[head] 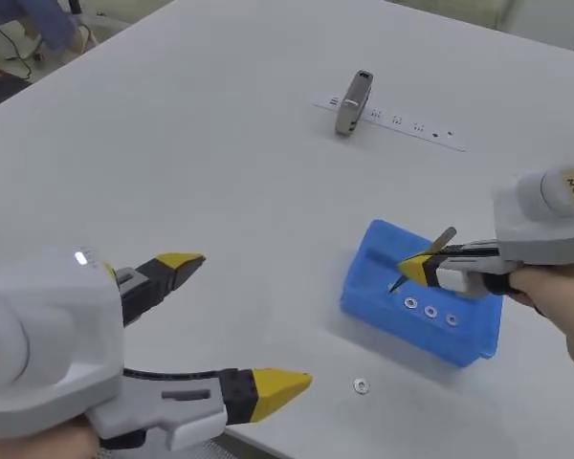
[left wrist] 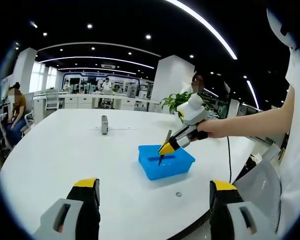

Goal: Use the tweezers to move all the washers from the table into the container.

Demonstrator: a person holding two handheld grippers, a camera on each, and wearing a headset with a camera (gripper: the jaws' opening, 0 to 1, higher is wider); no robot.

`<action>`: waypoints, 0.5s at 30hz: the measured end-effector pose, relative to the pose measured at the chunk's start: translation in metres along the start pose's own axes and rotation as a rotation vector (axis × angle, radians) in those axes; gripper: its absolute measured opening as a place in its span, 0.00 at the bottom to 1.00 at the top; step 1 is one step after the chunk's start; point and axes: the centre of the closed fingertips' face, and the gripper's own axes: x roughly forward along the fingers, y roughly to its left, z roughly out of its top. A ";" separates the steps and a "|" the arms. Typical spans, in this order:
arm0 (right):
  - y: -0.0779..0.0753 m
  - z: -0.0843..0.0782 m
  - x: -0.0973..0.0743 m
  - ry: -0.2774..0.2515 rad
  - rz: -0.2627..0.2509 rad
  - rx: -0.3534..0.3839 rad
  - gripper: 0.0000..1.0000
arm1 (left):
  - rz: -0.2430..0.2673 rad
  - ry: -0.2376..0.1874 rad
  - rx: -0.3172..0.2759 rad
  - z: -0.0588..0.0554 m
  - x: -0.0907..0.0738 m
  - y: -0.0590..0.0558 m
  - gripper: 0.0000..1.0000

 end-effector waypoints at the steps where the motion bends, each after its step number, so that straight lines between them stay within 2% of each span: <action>1: -0.001 -0.001 0.001 0.005 -0.003 -0.002 0.03 | 0.000 0.001 0.000 0.000 0.000 0.000 0.93; 9: -0.002 -0.006 0.002 0.023 -0.003 -0.011 0.04 | 0.004 0.006 -0.002 -0.002 0.000 0.002 0.93; 15: 0.003 0.003 -0.010 -0.016 -0.010 -0.018 0.04 | 0.002 0.007 -0.003 -0.002 0.000 0.003 0.93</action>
